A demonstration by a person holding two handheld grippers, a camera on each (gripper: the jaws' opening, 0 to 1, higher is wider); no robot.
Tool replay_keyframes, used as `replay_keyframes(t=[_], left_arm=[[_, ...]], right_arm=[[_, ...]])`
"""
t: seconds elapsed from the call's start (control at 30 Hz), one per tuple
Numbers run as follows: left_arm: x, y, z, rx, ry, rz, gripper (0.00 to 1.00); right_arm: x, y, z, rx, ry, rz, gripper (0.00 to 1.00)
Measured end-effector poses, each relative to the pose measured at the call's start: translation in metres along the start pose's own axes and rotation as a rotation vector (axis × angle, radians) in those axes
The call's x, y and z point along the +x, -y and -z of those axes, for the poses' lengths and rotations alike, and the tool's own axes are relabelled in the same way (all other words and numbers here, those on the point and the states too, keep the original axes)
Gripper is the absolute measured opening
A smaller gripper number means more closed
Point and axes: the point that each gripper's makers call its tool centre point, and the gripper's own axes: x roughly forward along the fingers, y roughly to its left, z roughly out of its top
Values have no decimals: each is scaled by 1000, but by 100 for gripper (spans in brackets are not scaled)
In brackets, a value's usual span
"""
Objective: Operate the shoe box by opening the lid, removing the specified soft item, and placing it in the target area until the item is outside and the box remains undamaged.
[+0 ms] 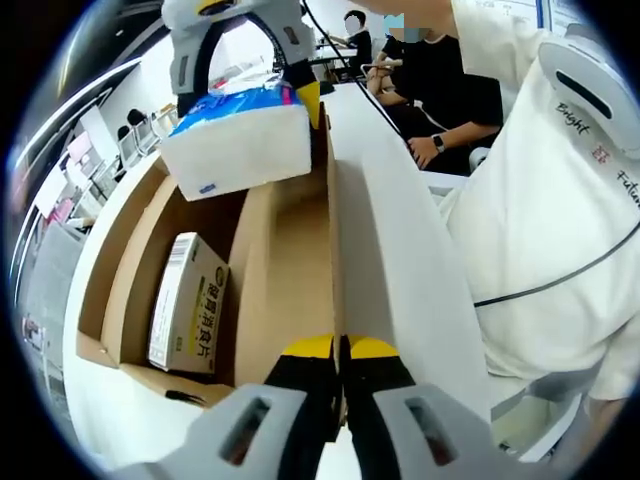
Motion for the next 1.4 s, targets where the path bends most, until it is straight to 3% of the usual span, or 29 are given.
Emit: replay_keyframes(t=[0.37, 0.6, 0.9, 1.4], left_arm=[[0, 0, 0, -3, 0, 3, 1], [0, 0, -1, -3, 1, 0, 1], [0, 0, -1, -5, 1, 3, 1], [0, 0, -1, -7, 1, 0, 1]], right_arm=[[-36, 7, 20, 10, -20, 74, 69], [-41, 5, 31, 18, -13, 82, 69], [-47, 1, 70, 68, -29, 105, 69], [-45, -4, 99, 116, -29, 90, 69]])
